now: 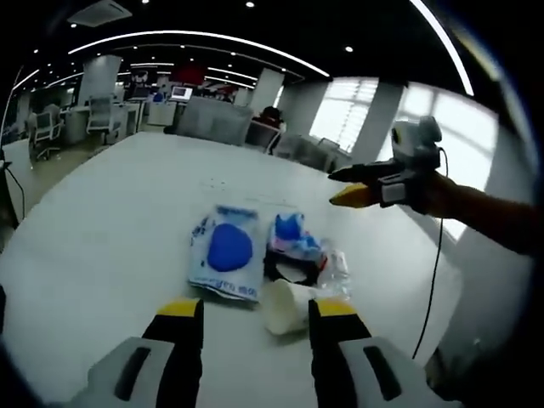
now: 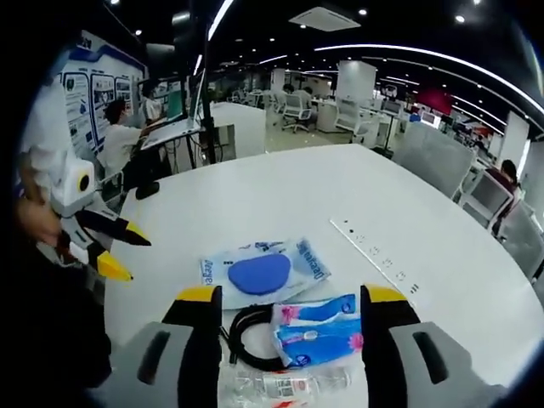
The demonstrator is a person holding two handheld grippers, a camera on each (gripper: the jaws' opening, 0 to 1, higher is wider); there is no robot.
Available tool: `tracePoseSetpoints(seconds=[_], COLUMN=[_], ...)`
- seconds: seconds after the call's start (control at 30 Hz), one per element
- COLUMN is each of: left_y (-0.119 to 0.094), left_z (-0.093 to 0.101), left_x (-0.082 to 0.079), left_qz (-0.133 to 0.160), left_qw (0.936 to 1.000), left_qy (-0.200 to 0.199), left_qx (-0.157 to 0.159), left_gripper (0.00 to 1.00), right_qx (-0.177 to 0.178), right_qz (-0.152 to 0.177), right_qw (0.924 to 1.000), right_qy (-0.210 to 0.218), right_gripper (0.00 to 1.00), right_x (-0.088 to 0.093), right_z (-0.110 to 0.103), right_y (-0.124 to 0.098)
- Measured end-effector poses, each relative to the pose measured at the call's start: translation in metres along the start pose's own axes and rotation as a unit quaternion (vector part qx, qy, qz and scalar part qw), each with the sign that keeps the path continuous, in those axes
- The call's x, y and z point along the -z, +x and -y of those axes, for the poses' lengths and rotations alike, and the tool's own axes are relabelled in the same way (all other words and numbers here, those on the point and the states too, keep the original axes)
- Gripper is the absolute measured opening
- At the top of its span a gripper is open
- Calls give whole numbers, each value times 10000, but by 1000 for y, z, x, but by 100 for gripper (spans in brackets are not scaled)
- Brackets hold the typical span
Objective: Arrange the tabletop items into an orderly group along one side of the table until the central work area is clear of visible clutter.
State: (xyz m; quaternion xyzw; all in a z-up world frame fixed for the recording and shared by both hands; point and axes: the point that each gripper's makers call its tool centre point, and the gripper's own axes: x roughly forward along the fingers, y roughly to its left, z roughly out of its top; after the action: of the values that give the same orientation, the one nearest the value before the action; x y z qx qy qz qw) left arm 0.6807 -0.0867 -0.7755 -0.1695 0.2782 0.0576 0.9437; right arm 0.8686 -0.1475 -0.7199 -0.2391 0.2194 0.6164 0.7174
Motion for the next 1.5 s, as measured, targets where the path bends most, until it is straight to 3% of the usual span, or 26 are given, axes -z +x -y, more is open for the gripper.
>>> tracePoseSetpoints(seconds=[0.27,0.5,0.87,0.97,1.03,1.2,1.33,1.4,1.5], left_y=[18,35,54,59,62,67,69,68,70], left_z=[-6,-11,-16,-21,-22,-23,-24,-23,-22], left_x=[4,3,11,16,20,19,18,18,20], left_qz=[-205,-263,-426,-485,-559,-567,-564,-578,-606], left_qw=[9997,9996,9979,9970,9962,9953,9939,9923,9907], left_qy=[68,-60,-474,-587,-655,-778,-925,-1076,-1203], left_qx=[-119,-90,-123,-152,-147,-124,-189,-208,-211], left_gripper=[49,50,43,43,43,42,41,41,40], right_qx=[-225,-257,-261,-54,-90,-114,1,-55,-124], right_qz=[72,-123,-597,-631,-609,-596,-660,-737,-830], right_qw=[9995,9992,9971,9968,9978,9981,9976,9966,9962], right_qy=[-191,-275,-390,-496,-236,-118,-215,-359,-254], right_gripper=[53,49,40,31,33,33,25,25,27], right_x=[1,7,19,19,17,17,19,23,32], right_z=[6,23,39,49,50,52,56,53,53], right_y=[26,47,78,82,86,95,104,107,113])
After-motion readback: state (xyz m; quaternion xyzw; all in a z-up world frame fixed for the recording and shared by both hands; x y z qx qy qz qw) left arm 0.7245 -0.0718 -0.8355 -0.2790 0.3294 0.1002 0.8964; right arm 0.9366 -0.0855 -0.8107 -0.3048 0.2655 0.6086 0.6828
